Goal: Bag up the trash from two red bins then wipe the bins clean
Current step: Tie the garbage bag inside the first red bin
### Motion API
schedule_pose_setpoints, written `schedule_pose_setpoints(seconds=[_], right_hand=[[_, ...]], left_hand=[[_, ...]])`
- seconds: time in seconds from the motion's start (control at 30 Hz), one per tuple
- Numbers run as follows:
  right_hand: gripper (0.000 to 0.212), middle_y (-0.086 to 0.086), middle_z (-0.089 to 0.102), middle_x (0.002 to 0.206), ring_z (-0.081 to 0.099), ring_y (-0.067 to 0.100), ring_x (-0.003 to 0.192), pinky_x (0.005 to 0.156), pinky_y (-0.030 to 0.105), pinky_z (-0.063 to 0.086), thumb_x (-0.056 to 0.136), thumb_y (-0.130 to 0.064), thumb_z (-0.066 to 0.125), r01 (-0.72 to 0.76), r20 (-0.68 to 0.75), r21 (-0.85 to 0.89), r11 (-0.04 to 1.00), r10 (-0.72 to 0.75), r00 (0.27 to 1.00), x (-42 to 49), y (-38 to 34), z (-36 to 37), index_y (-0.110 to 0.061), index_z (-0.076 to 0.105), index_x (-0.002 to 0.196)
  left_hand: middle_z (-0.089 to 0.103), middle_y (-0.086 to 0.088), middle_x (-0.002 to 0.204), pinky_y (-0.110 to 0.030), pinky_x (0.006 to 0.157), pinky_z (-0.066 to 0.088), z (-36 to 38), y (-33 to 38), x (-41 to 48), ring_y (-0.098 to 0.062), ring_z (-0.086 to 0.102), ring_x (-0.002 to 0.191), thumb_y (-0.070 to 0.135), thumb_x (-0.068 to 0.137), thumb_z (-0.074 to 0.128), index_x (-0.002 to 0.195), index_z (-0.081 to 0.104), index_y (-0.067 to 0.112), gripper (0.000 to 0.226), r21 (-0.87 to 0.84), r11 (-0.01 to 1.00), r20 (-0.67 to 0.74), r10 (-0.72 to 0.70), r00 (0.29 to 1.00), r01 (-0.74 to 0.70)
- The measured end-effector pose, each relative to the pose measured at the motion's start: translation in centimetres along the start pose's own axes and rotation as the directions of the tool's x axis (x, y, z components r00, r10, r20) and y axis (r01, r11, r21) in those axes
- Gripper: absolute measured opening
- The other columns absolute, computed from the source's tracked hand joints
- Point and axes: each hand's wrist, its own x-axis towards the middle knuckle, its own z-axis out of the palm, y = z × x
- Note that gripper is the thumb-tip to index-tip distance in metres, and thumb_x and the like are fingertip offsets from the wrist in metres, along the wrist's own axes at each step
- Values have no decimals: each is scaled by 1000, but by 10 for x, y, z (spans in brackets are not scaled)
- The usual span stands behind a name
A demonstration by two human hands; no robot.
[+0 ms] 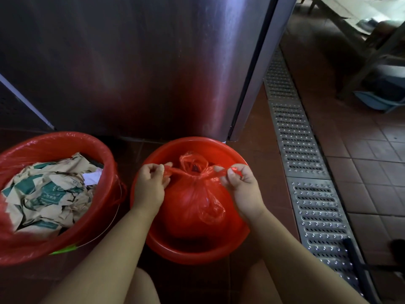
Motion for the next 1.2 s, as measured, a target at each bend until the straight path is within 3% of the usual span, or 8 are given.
schedule_pose_setpoints(seconds=[0.17, 0.37, 0.53, 0.77, 0.93, 1.03, 1.13, 1.2], right_hand=[[15, 3, 55, 63, 51, 20, 64, 72, 36, 43, 101, -8, 39, 141, 135, -170, 975, -119, 984, -1, -10, 19, -14, 47, 90], [20, -6, 54, 69, 53, 10, 68, 73, 39, 48, 101, -22, 40, 277, 302, -614, 739, -105, 948, 0, -13, 6, -35, 45, 87], [23, -5, 52, 67, 48, 8, 63, 70, 32, 44, 100, -17, 40, 223, 229, -698, 681, -83, 970, 7, -12, -22, -32, 45, 84], [20, 0, 56, 68, 52, 18, 66, 71, 44, 48, 99, -16, 42, 92, 50, -795, 599, -86, 995, 8, -11, -65, -29, 45, 83], [13, 3, 57, 72, 51, 17, 66, 61, 31, 42, 100, -18, 40, 62, 13, -818, 572, -90, 996, 11, -15, -62, -21, 45, 88], [9, 0, 55, 73, 49, 14, 65, 58, 23, 39, 100, -19, 40, 70, 7, -822, 565, -113, 994, 13, -19, -52, -17, 44, 93], [4, -5, 51, 72, 46, 7, 63, 55, 17, 36, 100, -17, 41, 162, 95, -836, 524, -152, 984, 13, -26, -40, -18, 41, 96], [4, -3, 52, 78, 48, 13, 67, 62, 28, 38, 99, -18, 44, 244, 200, -860, 448, -144, 969, 13, -26, -33, -20, 40, 99]], left_hand=[[57, 1, 63, -38, 77, 53, 20, 7, -7, -15, 60, 65, 18, 101, 40, 88, 45, 16, 13, -212, 977, 139, 53, 989, -22], [36, 3, 54, -23, 47, 38, 29, 8, -6, -7, 37, 46, 17, 97, 48, 83, 39, 17, 16, 1, 982, 206, 186, 961, -190], [33, 2, 53, -21, 42, 35, 21, -1, 8, -5, 33, 41, 16, 98, 46, 82, 37, 17, 18, 35, 992, 141, 112, 984, -118], [35, 0, 59, -21, 39, 34, -16, -13, 33, -4, 33, 39, 17, 100, 41, 81, 37, 24, 20, 105, 991, -9, 82, 997, -81], [38, -1, 62, -25, 45, 39, -20, -10, 38, -10, 37, 47, 23, 99, 42, 81, 36, 25, 19, 212, 968, -21, 143, 989, -136], [48, -1, 67, -35, 62, 47, -16, -9, 36, -16, 49, 57, 30, 95, 48, 83, 39, 27, 16, 399, 889, 41, 228, 973, -225], [55, -1, 88, -30, 76, 42, -13, -9, 29, -16, 54, 82, 33, 87, 63, 95, 44, 20, 25, 609, 719, 214, 258, 942, -336], [51, 0, 101, -27, 81, 40, -8, -12, 24, -15, 50, 94, 36, 82, 69, 103, 47, 18, 35, 724, 458, 457, 241, 856, -515]])
